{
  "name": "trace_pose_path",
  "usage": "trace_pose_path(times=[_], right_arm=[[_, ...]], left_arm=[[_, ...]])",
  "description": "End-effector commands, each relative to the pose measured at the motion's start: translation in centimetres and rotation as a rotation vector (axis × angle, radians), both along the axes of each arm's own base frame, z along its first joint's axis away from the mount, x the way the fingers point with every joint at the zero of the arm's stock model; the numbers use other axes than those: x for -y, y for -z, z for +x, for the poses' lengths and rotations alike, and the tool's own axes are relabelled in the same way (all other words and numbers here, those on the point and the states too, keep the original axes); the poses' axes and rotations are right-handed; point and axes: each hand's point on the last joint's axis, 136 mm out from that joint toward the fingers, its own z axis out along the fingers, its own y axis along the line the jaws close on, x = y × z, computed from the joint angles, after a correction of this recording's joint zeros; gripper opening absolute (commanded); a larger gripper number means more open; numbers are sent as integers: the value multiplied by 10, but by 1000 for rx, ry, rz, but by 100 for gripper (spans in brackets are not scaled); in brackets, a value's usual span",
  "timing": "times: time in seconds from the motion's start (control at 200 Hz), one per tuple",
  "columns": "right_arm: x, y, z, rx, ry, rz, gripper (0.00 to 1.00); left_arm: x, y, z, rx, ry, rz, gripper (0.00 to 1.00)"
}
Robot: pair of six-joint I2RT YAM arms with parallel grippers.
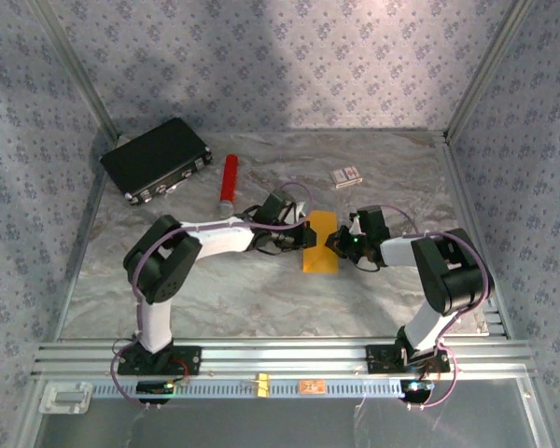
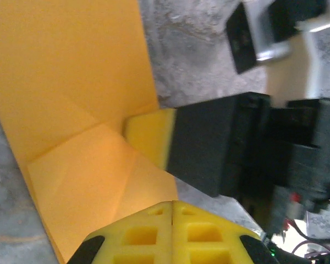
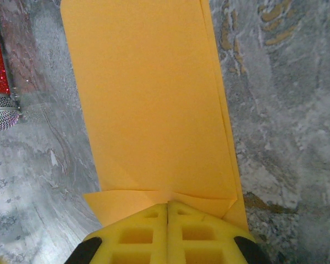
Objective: Fold a paper plane with a square sheet of paper (pick it up from the middle)
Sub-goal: Fold the triangle a second time at the center of the table.
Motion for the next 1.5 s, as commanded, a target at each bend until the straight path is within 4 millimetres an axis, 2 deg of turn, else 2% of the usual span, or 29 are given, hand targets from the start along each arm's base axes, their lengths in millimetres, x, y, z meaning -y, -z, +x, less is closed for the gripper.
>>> trace_pose_path(times=[0.0,0.24,0.42,0.525,0.62,0.755,0.909,1.049,1.169,1.334,1.494], right_arm=[[12,24,-17,-97,-3,-70,0],[3,3,-8,-48,-44,-32,2],[-3,-17,-9,3,-64,-34,5],[-14,-17,-16,5,-100,-24,5],[-20,-8,-23,-19,-119,-39,4],[-3,13,-27,-79,-57,-92,3],[22,16,-13,-76,21,-87,3],[39,4,5,-48,72,-55,3],[52,-7,11,-22,97,-74,4],[54,-18,0,-6,90,-84,6],[55,-19,-24,-15,79,-98,10]], left_arm=[[0,23,-9,-50,48,47,3],[-12,56,-19,-99,58,126,1],[-19,67,-25,-116,49,147,1],[-19,68,-26,-120,49,148,1],[-18,67,-25,-118,46,148,0],[-18,68,-25,-121,38,155,0],[-19,69,-29,-121,39,167,0],[-20,71,-32,-123,39,175,0],[-18,72,-35,-125,39,175,0],[-10,65,-39,-126,20,158,0],[0,35,-39,-58,5,133,4]])
